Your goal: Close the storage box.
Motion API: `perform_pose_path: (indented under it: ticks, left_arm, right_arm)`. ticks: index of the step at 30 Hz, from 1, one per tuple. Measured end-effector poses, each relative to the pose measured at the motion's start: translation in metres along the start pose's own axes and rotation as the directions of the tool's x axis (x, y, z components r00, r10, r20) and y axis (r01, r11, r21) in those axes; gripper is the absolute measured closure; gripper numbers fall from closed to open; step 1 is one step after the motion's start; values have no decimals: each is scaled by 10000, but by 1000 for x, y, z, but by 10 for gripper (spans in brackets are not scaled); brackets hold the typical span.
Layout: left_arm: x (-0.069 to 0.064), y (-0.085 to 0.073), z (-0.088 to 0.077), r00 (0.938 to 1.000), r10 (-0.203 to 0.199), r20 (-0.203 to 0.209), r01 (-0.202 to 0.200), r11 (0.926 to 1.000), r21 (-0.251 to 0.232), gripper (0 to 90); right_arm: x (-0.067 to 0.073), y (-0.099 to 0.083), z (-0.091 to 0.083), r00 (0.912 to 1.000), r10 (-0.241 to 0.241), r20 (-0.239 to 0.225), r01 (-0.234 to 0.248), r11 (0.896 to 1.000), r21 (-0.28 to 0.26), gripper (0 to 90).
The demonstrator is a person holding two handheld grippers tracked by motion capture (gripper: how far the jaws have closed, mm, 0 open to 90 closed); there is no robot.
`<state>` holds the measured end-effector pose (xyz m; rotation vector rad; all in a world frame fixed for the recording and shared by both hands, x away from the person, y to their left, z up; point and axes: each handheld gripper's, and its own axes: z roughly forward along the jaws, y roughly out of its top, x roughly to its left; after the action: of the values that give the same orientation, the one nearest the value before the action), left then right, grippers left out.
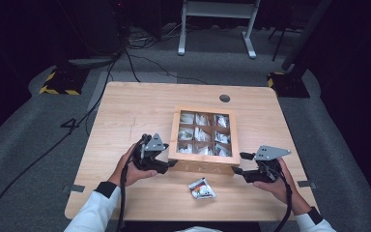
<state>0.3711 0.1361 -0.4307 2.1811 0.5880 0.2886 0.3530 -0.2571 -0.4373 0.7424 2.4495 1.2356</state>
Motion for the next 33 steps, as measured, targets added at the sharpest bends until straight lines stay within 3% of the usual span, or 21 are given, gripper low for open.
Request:
perform_pose_path:
  ticks: [5,15,20,25,29,33]
  left_arm:
    - [-7,1,0,9992,288,289,-286,9996,-78,327]
    - [-7,2,0,9989,403,229,-405,9991,117,326]
    - [-8,4,-7,9972,657,-366,-648,9976,254,288]
    - [-2,-2,-16,9967,460,-674,-446,9987,234,246]
    - [3,-10,-22,9918,414,-1207,-364,9984,436,219]
    - [6,-18,-29,9846,529,-1664,-418,9967,698,211]
  right_arm:
    - [5,1,-1,9998,-202,13,202,9998,-80,353]
    - [6,-1,-3,9997,-211,-125,211,9998,4,366]
    - [5,2,-4,9991,-407,-116,409,9991,147,356]
    - [1,5,-11,9974,-712,73,710,9973,187,340]
    - [-1,8,-19,9925,-1151,420,1146,9933,142,331]
    - [-5,6,-24,9821,-1561,1052,1515,9872,505,325]
